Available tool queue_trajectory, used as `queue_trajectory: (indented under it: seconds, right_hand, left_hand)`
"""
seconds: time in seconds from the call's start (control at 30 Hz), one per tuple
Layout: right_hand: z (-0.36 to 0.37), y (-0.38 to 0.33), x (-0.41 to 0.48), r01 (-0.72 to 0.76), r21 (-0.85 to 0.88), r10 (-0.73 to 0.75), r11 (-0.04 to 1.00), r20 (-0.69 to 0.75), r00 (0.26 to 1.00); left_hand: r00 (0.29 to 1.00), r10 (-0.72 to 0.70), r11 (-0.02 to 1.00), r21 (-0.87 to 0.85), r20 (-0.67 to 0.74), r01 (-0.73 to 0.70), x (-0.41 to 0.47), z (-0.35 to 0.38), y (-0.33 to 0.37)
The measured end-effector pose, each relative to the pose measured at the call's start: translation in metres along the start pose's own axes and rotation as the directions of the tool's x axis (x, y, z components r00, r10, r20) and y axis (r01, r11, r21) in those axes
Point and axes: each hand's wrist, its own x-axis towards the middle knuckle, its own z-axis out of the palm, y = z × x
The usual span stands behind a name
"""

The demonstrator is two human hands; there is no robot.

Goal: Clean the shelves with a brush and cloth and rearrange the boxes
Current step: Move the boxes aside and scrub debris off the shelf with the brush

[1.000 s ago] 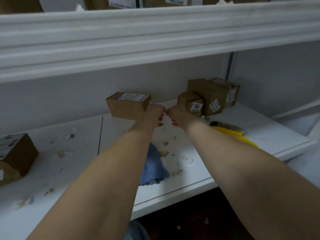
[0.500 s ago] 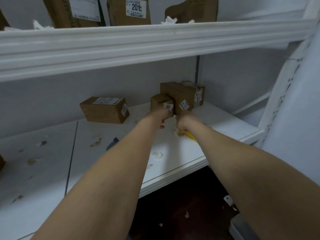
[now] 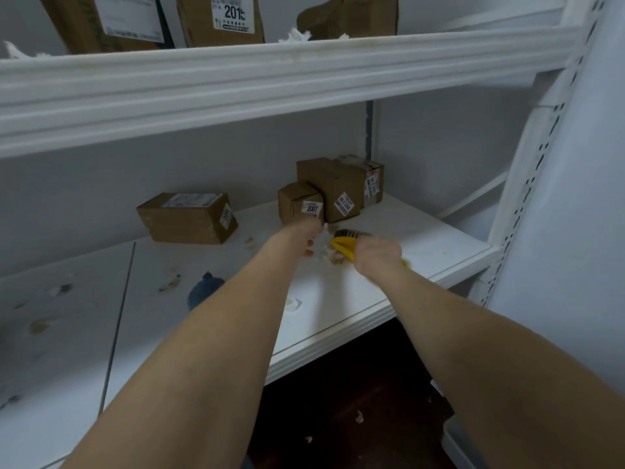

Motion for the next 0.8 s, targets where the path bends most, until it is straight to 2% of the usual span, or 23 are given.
queue_trajectory:
  seconds: [0.17, 0.3, 0.37, 0.43, 0.57, 0.67, 0.8]
  right_hand:
    - [-0.008, -0.003, 0.018, -0.012, 0.048, 0.015, 0.999, -0.063, 0.998]
    - [-0.016, -0.006, 0.043, -0.030, 0.154, 0.039, 0.988, -0.059, 0.997]
    - [-0.014, -0.008, 0.052, -0.083, 0.140, 0.095, 0.987, -0.080, 0.992]
    - [-0.010, -0.011, 0.061, -0.079, 0.110, 0.091, 0.991, -0.104, 0.990]
    - [0.000, -0.018, 0.075, -0.039, 0.124, 0.055, 0.992, -0.134, 0.989]
    - [0.008, -0.025, 0.078, -0.010, 0.072, 0.021, 0.997, -0.148, 0.989]
    - [0.000, -0.032, 0.070, 0.192, 0.108, -0.187, 0.975, -0.060, 0.981]
  left_hand:
    - [0.999, 0.017, 0.999, -0.041, -0.044, -0.019, 0.020, -0.006, -0.003]
    - [0.996, 0.012, 0.998, -0.062, -0.092, -0.017, 0.035, -0.010, 0.002]
    - [0.995, 0.014, 0.995, -0.097, -0.097, -0.024, 0.044, -0.011, 0.004]
    - [0.992, 0.017, 0.991, -0.133, -0.121, -0.033, 0.051, -0.012, 0.007]
    - [0.996, 0.030, 0.983, -0.181, -0.081, -0.044, 0.065, -0.014, 0.010]
    - [0.997, 0.045, 0.978, -0.200, -0.062, -0.056, 0.072, -0.017, 0.007]
    - [0.998, 0.056, 0.976, -0.209, -0.022, -0.059, 0.075, -0.022, 0.001]
